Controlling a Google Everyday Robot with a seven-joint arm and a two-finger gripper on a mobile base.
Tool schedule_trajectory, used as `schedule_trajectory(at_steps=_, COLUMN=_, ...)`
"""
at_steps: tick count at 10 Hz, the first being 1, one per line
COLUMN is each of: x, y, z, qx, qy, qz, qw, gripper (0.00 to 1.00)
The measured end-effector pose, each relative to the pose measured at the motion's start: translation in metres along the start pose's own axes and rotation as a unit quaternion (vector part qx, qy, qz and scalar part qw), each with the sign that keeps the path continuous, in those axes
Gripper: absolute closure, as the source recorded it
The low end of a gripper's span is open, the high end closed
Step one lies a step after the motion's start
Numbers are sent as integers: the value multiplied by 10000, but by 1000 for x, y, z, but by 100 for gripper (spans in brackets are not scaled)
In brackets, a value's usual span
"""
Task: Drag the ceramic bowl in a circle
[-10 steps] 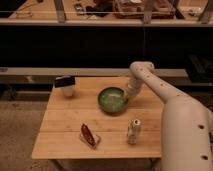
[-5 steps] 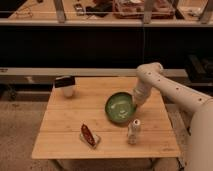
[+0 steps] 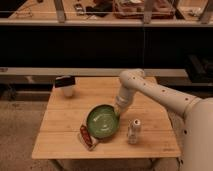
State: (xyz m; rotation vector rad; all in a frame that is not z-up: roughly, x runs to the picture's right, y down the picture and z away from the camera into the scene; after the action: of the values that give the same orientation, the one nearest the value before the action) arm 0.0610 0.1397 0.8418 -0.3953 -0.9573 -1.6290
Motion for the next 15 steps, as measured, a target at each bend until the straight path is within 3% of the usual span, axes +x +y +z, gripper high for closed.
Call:
schedule_trajectory(at_steps=3, x=44, y=-20, z=23, qx=530, qy=-83, qz=301, qw=9981, gripper=100)
schedule_trajectory(at_steps=6, x=93, y=-10, z=25, qx=1066, qy=30, qz=861, qw=9906, gripper=100)
schedule_trajectory(at_steps=7, x=105, y=2, z=20, qx=1134, qy=137, qz=1028, qw=9881, gripper=100)
schedule_trajectory(at_steps=10, x=105, y=65, z=-8, qx=892, qy=347, qz=1427, qw=9851, gripper=100)
schedule_trajectory(at_steps=12, x=79, y=110, z=-31, qx=491, qy=402, qz=1502, qw=9866, gripper=100)
schedule_trajectory(at_steps=14, x=39, y=131, z=-47, qx=190, qy=276, qz=1354, qw=9902, gripper=100)
schedule_trajectory(at_steps=15, x=16, y=126, z=-52, qx=146, qy=153, qz=1210, qw=9924, gripper=100)
